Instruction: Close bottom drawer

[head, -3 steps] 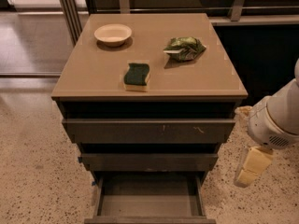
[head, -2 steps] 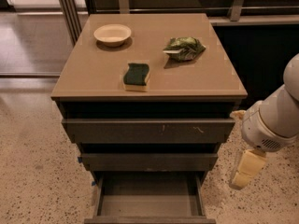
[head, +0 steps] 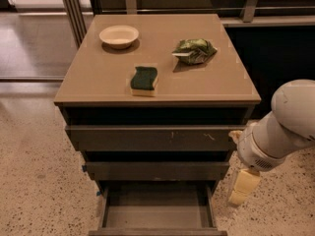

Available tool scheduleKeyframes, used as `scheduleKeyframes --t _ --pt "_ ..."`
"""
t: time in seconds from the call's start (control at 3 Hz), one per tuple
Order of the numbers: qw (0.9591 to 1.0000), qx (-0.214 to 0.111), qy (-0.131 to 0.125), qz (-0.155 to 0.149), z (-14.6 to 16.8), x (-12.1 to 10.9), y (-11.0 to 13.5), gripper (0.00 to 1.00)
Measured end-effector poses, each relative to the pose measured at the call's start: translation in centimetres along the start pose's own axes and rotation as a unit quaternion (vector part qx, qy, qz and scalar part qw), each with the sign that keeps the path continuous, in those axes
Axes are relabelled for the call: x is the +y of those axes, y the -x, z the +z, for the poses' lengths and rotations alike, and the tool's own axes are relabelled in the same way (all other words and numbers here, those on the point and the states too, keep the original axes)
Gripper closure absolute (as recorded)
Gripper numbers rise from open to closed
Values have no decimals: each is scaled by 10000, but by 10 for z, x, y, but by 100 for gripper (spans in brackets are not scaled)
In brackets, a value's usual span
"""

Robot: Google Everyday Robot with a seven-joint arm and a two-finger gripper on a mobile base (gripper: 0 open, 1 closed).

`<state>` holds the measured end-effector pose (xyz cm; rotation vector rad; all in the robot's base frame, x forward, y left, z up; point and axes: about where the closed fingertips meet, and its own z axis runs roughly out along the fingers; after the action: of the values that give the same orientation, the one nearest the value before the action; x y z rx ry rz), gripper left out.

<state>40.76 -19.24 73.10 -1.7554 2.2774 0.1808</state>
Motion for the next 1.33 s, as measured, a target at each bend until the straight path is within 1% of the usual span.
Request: scheduleKeyframes --t 0.33,0.67,1.0,1.33 --pt "9999 -95 121 -11 54 17 -8 0" --pt "9999 -95 121 -11 54 17 -8 0" --pt "9999 -64 121 26 64 18 -9 0" --pt "9998 29 120 124 95 23 -17 0"
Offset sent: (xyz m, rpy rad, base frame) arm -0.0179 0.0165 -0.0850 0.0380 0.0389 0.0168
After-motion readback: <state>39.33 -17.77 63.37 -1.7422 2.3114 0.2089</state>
